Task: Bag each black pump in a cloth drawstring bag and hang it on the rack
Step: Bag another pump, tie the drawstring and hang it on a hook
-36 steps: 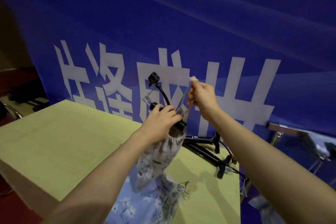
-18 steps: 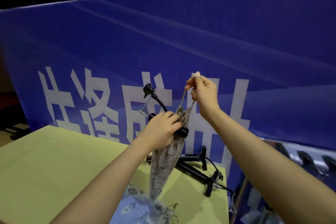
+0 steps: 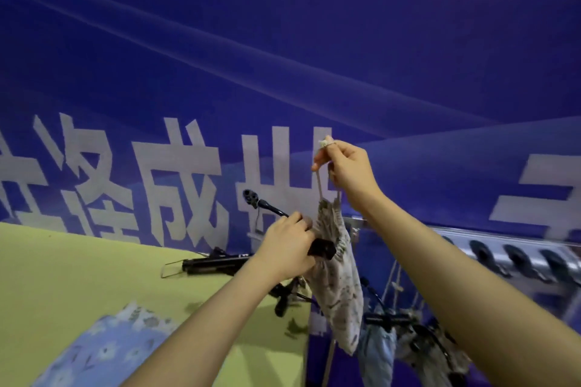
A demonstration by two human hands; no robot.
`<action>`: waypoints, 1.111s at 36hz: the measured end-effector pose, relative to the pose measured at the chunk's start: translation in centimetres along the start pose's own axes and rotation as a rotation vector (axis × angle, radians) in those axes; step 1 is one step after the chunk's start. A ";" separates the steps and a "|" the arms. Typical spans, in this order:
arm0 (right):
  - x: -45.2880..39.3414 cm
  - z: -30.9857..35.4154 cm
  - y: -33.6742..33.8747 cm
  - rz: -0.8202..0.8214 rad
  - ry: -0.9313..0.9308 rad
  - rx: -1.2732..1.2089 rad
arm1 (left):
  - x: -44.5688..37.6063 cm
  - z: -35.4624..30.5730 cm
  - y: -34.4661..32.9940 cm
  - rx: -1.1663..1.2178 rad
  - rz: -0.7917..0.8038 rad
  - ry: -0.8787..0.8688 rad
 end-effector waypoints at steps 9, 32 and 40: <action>5.7 -2.3 10.7 0.020 -0.116 0.104 | -1.1 -11.9 -0.6 0.494 0.163 0.274; 12.8 -0.9 22.8 -0.175 -0.091 0.061 | -1.4 -26.9 -6.4 0.554 0.227 0.343; 14.0 -1.6 24.3 -0.183 -0.106 0.069 | -0.8 -28.3 -7.3 0.449 0.391 0.377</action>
Point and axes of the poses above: each hand's wrist, its own x-axis away from the middle knuckle, its own y-axis out of the back of the hand, z = x × y, the point moved 2 cm from there along -x, towards the middle knuckle, and after that the axes turned 11 degrees about y, right-handed, at the moved point
